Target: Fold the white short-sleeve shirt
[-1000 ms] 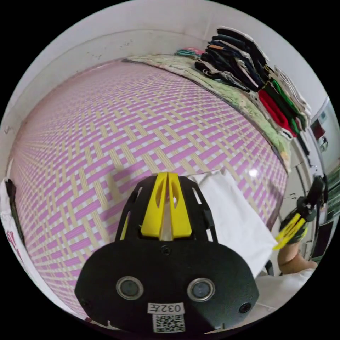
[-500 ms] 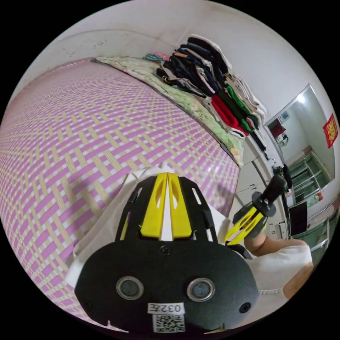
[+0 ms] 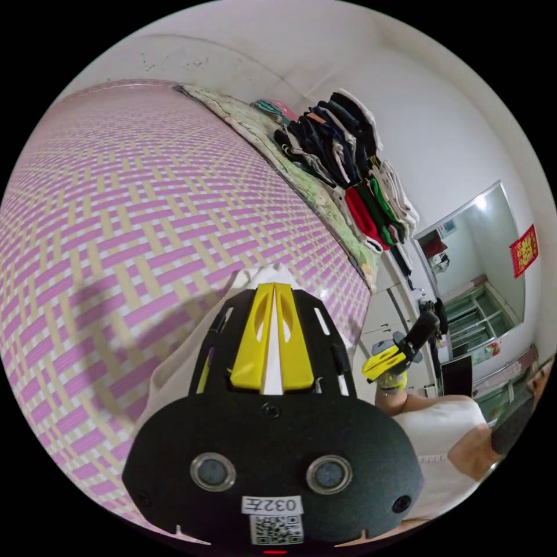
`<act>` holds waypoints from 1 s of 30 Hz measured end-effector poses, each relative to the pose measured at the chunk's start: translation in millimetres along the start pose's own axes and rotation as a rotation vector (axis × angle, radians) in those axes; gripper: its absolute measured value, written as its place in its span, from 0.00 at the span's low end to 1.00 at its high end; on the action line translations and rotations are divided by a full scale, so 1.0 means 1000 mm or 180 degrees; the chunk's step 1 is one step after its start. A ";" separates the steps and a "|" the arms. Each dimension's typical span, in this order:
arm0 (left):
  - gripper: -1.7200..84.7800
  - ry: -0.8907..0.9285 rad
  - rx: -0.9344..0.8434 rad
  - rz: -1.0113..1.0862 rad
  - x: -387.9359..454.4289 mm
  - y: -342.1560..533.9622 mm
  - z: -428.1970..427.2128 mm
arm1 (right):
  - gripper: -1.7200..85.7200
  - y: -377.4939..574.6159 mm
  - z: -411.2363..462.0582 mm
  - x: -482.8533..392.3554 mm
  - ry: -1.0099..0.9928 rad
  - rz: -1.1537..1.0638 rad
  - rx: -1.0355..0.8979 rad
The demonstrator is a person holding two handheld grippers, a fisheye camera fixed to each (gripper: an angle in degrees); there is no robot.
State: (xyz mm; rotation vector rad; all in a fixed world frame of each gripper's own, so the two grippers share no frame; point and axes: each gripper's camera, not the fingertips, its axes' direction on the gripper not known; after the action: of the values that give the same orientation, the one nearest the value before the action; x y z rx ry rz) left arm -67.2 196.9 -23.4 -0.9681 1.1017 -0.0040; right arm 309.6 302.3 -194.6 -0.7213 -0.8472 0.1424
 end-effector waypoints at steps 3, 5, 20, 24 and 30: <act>0.01 -0.0242 -0.0112 -0.0040 -0.014 0.030 -0.023 | 0.01 -0.002 0.024 -0.010 -0.0018 -0.0175 -0.0204; 0.01 -0.0466 -0.0220 -0.0182 -0.034 0.045 -0.026 | 0.01 -0.001 0.045 -0.006 0.0016 -0.0144 -0.0407; 0.12 0.0087 0.0397 -0.0806 -0.143 0.124 -0.124 | 0.09 0.029 -0.044 0.052 0.0089 0.0849 0.0163; 0.15 0.0187 0.0121 -0.0882 -0.154 0.130 -0.119 | 0.11 0.035 -0.056 0.072 0.0050 0.1162 0.0165; 0.15 0.0417 0.0105 -0.0917 -0.164 0.123 -0.107 | 0.14 0.033 -0.041 0.086 -0.0351 0.1396 -0.0153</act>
State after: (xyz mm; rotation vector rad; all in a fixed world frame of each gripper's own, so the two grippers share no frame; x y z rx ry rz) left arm -282.7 275.2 7.0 -1.1017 1.0692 -0.3230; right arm 402.5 339.2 -179.2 -0.9443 -0.7885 0.5596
